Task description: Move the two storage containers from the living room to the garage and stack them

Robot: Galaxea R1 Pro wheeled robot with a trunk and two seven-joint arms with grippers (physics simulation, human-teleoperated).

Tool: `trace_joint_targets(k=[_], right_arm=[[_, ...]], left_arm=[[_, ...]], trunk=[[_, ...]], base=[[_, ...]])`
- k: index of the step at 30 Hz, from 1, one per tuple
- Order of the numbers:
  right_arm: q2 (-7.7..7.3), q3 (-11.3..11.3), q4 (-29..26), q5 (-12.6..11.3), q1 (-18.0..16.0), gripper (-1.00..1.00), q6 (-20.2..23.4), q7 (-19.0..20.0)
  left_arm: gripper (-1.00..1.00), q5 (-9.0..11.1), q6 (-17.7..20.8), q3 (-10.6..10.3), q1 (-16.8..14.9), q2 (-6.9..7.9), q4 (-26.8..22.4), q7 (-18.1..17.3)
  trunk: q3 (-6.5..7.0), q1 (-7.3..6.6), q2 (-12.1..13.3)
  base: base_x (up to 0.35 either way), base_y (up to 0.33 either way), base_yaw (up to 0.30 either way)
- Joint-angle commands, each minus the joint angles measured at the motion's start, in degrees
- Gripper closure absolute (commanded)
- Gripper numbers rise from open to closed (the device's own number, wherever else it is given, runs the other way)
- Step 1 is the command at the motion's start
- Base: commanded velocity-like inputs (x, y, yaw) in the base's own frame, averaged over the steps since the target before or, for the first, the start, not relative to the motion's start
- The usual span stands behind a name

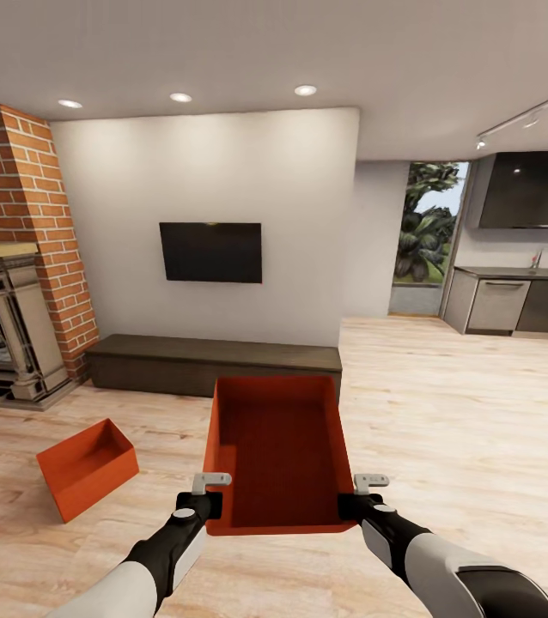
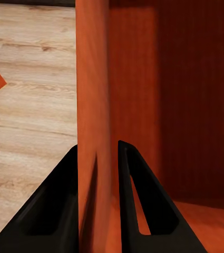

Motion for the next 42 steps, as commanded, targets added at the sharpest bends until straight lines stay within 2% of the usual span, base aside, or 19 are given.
trace_joint_targets(k=[1, 11, 42], right_arm=[[0.04, -1.3, 0.2, -0.1, 0.0, 1.0, -0.2, 0.5], [0.03, -1.4, 0.2, -0.1, 0.0, 1.0, -0.2, 0.5], [0.04, -1.4, 0.2, -0.1, 0.0, 1.0, -0.2, 0.5]], left_arm=[[1.0, -1.0, 0.1, 0.7, 0.0, 0.01, -0.3, 3.7], [1.0, -1.0, 0.1, 0.7, 0.0, 0.01, -0.3, 3.7], [1.0, -1.0, 0.1, 0.7, 0.0, 0.01, -0.3, 3.7]], trunk=[[-0.02, 0.02, 0.0], [-0.02, 0.02, 0.0], [0.38, 0.02, 0.0]], base=[[0.0, 0.0, 0.0], [0.0, 0.0, -0.047], [0.0, 0.0, -0.263]])
